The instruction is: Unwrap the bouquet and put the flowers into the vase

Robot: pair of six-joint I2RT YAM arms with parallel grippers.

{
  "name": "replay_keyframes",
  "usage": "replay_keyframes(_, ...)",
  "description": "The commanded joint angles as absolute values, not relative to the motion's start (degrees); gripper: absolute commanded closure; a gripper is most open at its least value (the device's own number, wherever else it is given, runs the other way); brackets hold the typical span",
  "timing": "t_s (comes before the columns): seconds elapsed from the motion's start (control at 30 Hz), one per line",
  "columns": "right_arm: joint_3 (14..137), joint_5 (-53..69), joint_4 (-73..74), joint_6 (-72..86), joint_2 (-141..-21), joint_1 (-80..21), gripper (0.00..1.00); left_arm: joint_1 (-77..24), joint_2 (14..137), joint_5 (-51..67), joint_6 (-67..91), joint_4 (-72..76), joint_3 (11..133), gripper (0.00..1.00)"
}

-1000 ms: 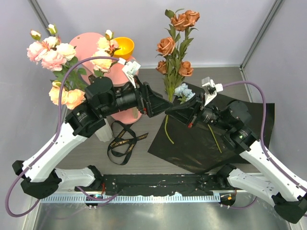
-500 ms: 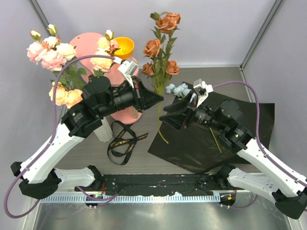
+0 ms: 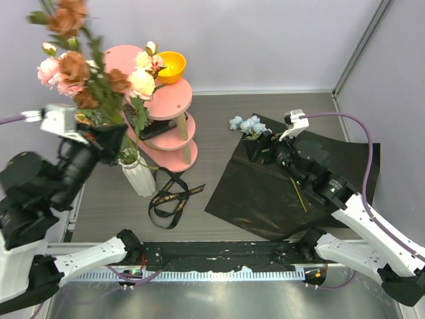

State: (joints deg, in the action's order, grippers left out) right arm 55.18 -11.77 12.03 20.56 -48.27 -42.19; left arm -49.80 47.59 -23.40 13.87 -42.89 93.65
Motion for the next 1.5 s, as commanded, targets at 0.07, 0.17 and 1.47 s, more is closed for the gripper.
replay_keyframes(0.07,57.57,-13.71,11.60,20.04,-50.18,-42.28,0.18,-49.66,45.09,-41.03,2.56,-39.74,94.23,1.00)
replay_keyframes(0.17,57.57,-13.45,11.16,20.13,-50.36,-42.28,0.18,-49.66,43.51,-42.54,0.44,-34.03,89.66,1.00)
replay_keyframes(1.47,60.90,-19.24,20.29,18.72,-54.91,-41.75,0.17,-47.38,58.71,-82.17,5.94,-15.37,73.39,0.78)
